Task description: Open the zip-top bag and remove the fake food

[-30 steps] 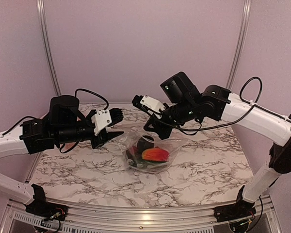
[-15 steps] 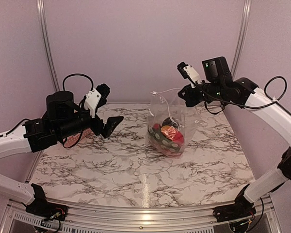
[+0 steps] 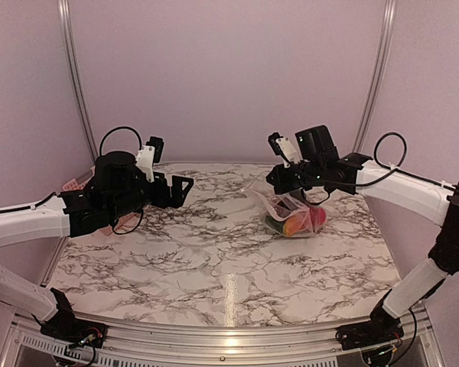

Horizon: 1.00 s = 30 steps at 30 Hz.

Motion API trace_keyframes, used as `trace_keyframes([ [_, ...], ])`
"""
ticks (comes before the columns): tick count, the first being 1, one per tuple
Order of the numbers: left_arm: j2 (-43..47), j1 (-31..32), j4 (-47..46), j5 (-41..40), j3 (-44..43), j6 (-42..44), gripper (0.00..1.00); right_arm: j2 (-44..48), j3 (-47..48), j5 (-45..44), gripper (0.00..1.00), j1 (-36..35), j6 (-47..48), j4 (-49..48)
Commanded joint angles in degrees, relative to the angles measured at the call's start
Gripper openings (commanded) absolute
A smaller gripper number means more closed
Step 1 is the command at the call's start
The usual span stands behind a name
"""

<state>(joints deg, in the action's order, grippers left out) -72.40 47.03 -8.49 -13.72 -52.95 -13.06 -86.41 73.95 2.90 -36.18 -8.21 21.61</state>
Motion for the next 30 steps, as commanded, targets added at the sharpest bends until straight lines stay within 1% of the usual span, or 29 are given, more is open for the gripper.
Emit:
trace_keyframes([
  [1,0.7,-0.3,-7.3,5.3,5.8,-10.2,0.99,-3.5,1.1,2.2,0.0,-3.9,-5.7,-10.5],
  [6,-1.3,-0.2,-21.3,12.2,12.7,-20.9,0.99,-9.9,4.3,2.9,0.0,-8.1,-9.4,-15.4],
  [7,-2.4,-0.2,-23.7,13.2,13.5,-22.7,0.98,-11.1,5.1,3.4,0.0,-8.7,-10.2,-16.2],
  [9,-5.4,-0.1,-28.0,15.7,14.4,-25.5,0.92,-13.5,7.0,4.0,0.0,-9.6,-11.5,-17.2],
  [12,-9.2,-0.1,-30.6,16.2,13.5,-27.3,0.81,-16.2,8.2,4.1,0.0,-10.5,-12.7,-18.5],
  [15,-13.7,-0.1,-35.3,17.5,13.0,-29.9,0.69,-16.5,7.0,4.2,0.0,-10.5,-14.2,-20.8],
  [19,-20.5,0.0,-38.1,19.5,10.1,-31.7,0.6,-16.3,5.8,4.8,0.0,-10.5,-15.4,-23.4],
  [25,-29.2,0.0,-42.6,23.0,5.5,-35.1,0.54,-15.1,4.6,5.3,0.0,-10.6,-15.4,-24.1],
  [30,-33.0,0.2,-44.1,23.5,2.4,-35.7,0.45,-14.0,3.5,5.6,0.0,-10.6,-15.3,-24.2],
])
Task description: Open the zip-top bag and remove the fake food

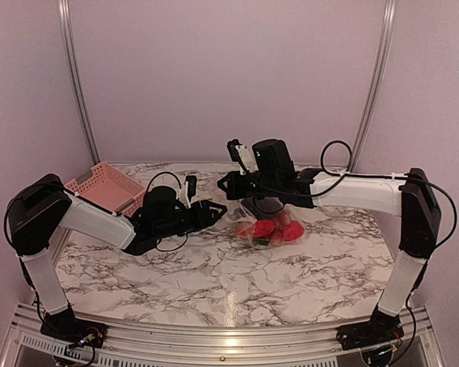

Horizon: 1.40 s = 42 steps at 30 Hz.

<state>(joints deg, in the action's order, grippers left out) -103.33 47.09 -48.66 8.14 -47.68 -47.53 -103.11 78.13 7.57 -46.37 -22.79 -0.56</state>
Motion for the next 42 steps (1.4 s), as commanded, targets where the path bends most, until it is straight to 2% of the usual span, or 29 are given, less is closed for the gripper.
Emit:
trace_keyframes([
  [1,-2.6,0.2,-3.9,1.8,-3.4,-1.3,0.43,2.9,-0.8,1.0,0.0,-0.3,-0.7,-2.0],
  [6,-4.9,0.1,-1.8,1.5,-5.7,-1.7,0.27,4.3,-2.2,1.2,0.0,-0.3,-0.8,-2.5],
  [12,-2.5,0.1,0.3,1.5,-2.8,-1.8,0.0,5.6,-3.9,-0.1,0.0,0.1,0.5,-1.7],
  [16,2.8,-0.1,7.2,-2.6,1.1,-0.4,0.0,6.5,-5.6,-0.7,0.0,0.8,1.7,-1.1],
  [21,7.3,-0.6,22.3,-7.8,3.5,2.3,0.0,8.4,-7.9,-2.1,0.0,1.8,3.3,0.2],
  [28,2.6,-0.9,33.7,-10.9,3.2,3.2,0.0,10.4,-10.1,-4.2,0.0,2.6,4.8,2.5],
  [35,-1.1,-1.6,34.2,-10.8,1.7,2.9,0.0,9.1,-8.6,0.1,0.0,1.1,5.5,2.8],
  [41,3.5,-1.5,22.1,-4.2,6.1,6.6,0.0,4.6,-6.0,2.9,0.0,-1.8,5.8,3.3],
  [42,5.0,-1.5,20.0,-3.6,8.2,6.8,0.03,4.1,-5.7,2.9,0.0,-1.9,5.7,3.1],
])
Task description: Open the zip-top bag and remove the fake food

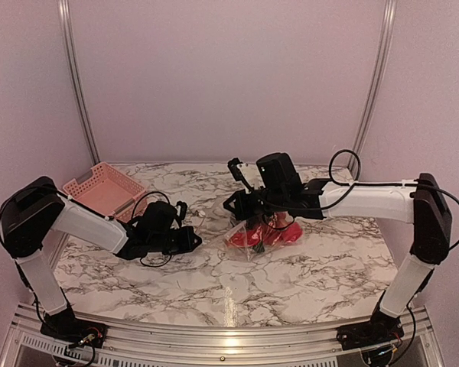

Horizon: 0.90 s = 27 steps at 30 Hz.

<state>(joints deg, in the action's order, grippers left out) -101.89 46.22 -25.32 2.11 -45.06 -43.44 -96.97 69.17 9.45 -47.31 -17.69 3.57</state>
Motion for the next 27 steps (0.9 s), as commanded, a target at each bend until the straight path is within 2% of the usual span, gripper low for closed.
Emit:
trace_keyframes([
  [1,5.7,-0.6,-5.1,2.8,6.8,2.9,0.07,-2.4,3.4,1.2,0.0,-1.2,0.6,-1.1],
  [7,16.0,-0.6,-15.9,3.5,15.2,4.7,0.33,-3.3,3.8,2.0,0.0,-1.3,0.0,-2.1],
  [14,23.0,1.2,-17.3,1.6,16.3,15.0,0.55,-3.7,3.4,2.1,0.0,-1.6,-0.1,-1.9],
  [22,18.3,4.4,-17.9,0.8,12.1,36.1,0.58,-2.9,0.8,1.7,0.0,-1.7,-1.1,-2.7],
  [24,15.8,4.8,-19.1,0.7,11.0,38.1,0.57,-2.4,-0.1,1.4,0.0,-1.7,-1.8,-3.1],
  [27,11.6,5.3,-19.5,0.4,7.8,36.4,0.56,-2.1,-1.7,1.0,0.0,-1.7,-2.8,-4.9],
])
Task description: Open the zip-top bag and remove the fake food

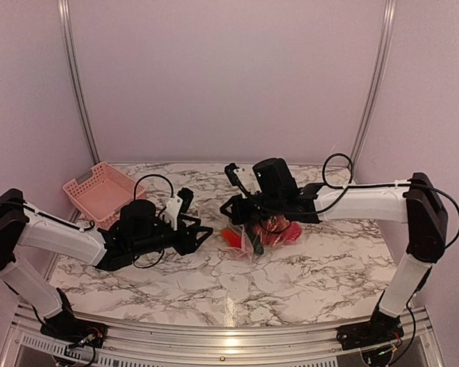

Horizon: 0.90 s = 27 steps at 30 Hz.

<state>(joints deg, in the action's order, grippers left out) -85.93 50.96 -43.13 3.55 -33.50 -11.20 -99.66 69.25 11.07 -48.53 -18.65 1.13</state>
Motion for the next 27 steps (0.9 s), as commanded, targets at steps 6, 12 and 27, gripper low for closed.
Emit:
trace_keyframes([
  [6,-15.2,1.4,-3.1,2.1,-11.1,-13.1,0.49,0.9,-4.3,-1.1,0.0,-0.5,-3.7,-5.3],
  [12,-22.1,1.4,-6.4,3.0,-11.9,-27.4,0.38,2.1,-4.9,-2.5,0.0,-0.5,-4.0,-6.7],
  [27,-29.6,-1.2,-11.6,5.7,-13.1,-45.2,0.4,7.3,-5.3,-1.8,0.42,3.2,0.7,-2.9],
])
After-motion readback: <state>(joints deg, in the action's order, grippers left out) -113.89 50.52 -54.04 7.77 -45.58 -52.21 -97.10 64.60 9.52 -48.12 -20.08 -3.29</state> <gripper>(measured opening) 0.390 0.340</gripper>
